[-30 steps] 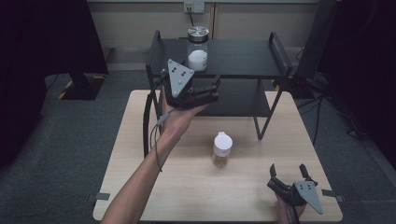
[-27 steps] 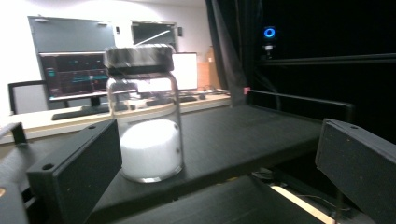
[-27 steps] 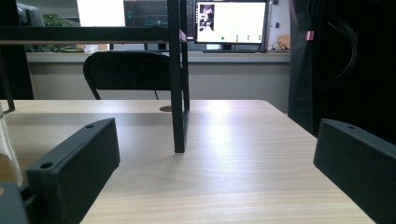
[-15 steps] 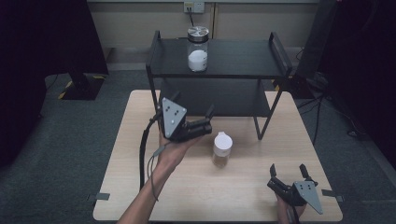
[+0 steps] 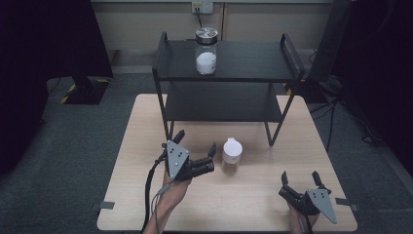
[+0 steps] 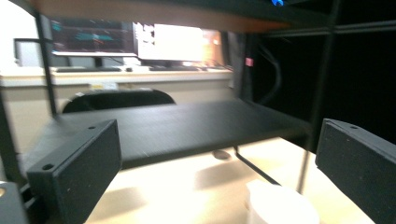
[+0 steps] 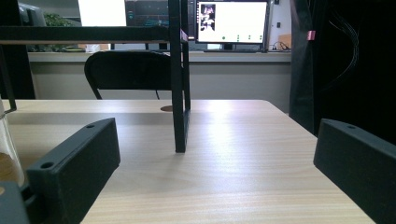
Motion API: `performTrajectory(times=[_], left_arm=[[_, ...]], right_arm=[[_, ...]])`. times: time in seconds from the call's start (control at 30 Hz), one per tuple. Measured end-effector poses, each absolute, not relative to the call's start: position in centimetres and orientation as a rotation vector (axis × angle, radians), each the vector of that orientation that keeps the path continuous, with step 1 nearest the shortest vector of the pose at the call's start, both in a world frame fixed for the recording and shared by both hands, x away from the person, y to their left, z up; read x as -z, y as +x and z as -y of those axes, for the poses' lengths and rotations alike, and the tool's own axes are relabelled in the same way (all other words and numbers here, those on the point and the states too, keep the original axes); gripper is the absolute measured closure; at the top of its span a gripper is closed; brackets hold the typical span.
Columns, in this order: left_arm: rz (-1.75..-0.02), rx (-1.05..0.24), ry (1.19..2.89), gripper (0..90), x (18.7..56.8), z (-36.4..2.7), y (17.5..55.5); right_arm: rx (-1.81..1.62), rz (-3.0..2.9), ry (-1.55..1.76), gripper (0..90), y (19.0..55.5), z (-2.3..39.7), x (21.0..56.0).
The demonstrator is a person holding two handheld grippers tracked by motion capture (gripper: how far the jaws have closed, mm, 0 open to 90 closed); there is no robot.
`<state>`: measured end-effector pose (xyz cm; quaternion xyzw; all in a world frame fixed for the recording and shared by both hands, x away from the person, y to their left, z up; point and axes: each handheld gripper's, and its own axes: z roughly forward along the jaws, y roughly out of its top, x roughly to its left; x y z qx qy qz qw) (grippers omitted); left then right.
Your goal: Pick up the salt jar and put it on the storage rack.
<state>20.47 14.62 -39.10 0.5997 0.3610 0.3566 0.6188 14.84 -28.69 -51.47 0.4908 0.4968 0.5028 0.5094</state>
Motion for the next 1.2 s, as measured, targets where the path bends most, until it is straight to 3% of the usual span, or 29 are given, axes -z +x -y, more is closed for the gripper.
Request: performTrajectory(times=[0.2, 0.47, 0.7, 1.2], left_arm=[[-0.85, -0.794, 1.386, 0.0, 40.9, -14.9, 19.7], [-0.838, -0.9, 1.508, 0.0, 44.1, -14.4, 18.2], [-0.904, -0.975, 1.434, 0.0, 47.7, -14.0, 17.4], [-0.98, -1.031, 1.38, 0.0, 50.3, -15.1, 17.2]], right_arm=[[-1.213, -1.197, 1.181, 0.0, 14.9, 28.7, 51.5], [-1.213, -1.198, 1.182, 0.0, 14.9, 28.7, 51.5], [-1.213, -1.198, 1.181, 0.0, 14.9, 28.7, 51.5], [-1.212, -1.197, 1.181, 0.0, 14.8, 28.7, 51.5]])
